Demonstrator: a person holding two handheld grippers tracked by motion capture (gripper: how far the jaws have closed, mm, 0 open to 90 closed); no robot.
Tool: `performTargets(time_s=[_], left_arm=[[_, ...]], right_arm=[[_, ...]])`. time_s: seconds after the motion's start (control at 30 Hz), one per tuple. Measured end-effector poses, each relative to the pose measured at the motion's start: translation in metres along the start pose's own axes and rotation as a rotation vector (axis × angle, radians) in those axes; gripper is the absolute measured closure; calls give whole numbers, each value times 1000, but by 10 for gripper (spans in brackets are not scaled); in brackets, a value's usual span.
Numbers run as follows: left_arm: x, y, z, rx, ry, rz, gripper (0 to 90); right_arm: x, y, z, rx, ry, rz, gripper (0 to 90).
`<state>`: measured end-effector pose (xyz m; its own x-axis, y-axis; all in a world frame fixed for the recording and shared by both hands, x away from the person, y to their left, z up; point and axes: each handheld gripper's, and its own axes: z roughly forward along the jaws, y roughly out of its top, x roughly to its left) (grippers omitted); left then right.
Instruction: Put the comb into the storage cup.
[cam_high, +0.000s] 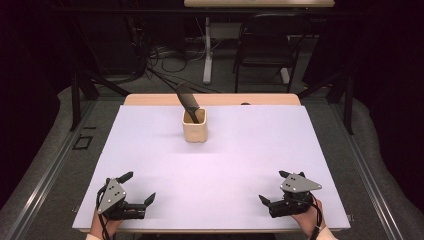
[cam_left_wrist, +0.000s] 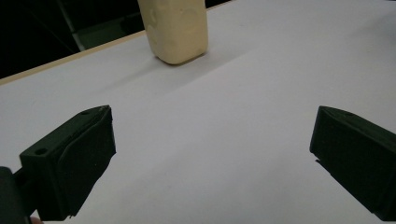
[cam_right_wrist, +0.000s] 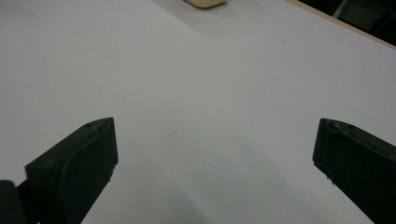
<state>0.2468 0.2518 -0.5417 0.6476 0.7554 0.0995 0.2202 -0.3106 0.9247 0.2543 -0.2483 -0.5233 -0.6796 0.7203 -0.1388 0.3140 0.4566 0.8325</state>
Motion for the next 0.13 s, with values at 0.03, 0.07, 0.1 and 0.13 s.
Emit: performTargets(time_s=[0.03,0.07,0.1,0.13], left_arm=[[0,0,0,0,1,1,2],[0,0,0,0,-1,0,2],[0,0,0,0,-1,0,2],[0,0,0,1,-1,1,2]], right_arm=[[0,-1,1,4,3,4,0],[0,-1,2,9,7,3,0],[0,-1,3,13,9,1,0],[0,-1,4,18,11,-2,0]])
